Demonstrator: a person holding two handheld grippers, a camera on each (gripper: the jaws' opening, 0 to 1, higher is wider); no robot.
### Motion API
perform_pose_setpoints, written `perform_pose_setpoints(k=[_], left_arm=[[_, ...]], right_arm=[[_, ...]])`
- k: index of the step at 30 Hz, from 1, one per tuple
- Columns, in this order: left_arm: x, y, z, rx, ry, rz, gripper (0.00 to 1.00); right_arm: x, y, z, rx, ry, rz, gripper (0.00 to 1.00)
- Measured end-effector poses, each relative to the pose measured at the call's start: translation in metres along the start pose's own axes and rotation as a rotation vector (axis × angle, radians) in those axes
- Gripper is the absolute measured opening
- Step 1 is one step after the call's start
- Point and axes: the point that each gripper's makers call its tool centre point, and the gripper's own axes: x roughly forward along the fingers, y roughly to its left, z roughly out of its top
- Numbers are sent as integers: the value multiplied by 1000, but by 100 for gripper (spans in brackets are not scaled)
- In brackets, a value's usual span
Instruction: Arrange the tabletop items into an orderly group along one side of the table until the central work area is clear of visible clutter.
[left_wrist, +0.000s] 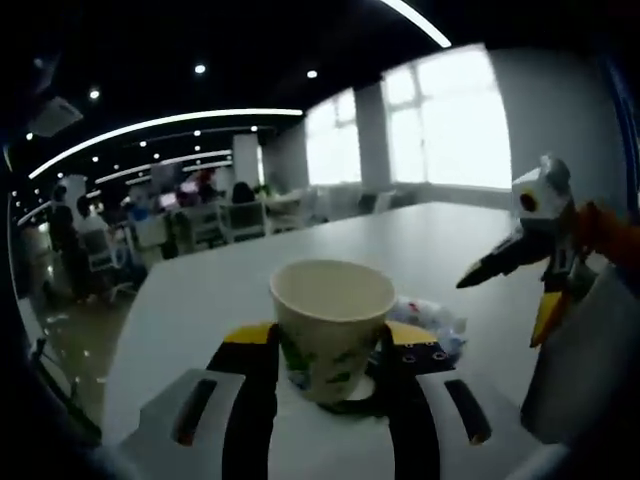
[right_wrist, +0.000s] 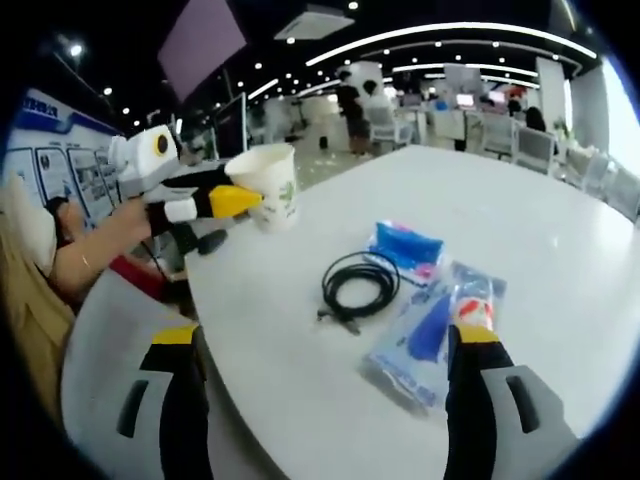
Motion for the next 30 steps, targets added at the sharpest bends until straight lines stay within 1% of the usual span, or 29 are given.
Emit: perform_pose_setpoints(k=[4, 14, 20, 22, 28, 29, 30], left_arm=[[7, 13, 3, -25, -10, 18, 38], [26, 48, 12, -33, -29, 66, 38], [38, 63, 10, -31, -27, 85, 38], [44, 69, 9, -48, -24, 86, 38], [61, 86, 8, -64, -28, 88, 38], [63, 87, 7, -56, -23, 89, 38], [66, 92, 5, -25, -12, 97, 38]], right_arm=[[-2, -6, -3, 4, 5, -16, 99], [-2, -18, -10, 30, 13, -41, 99], [-2, -25, -17, 46, 21, -56, 99], [-2, -27, -19, 54, 23, -63, 99], [-3, -38, -25, 73, 33, -88, 99], [-3, -40, -27, 86, 39, -91, 99], [-3, -41, -29, 93, 41, -95, 98]])
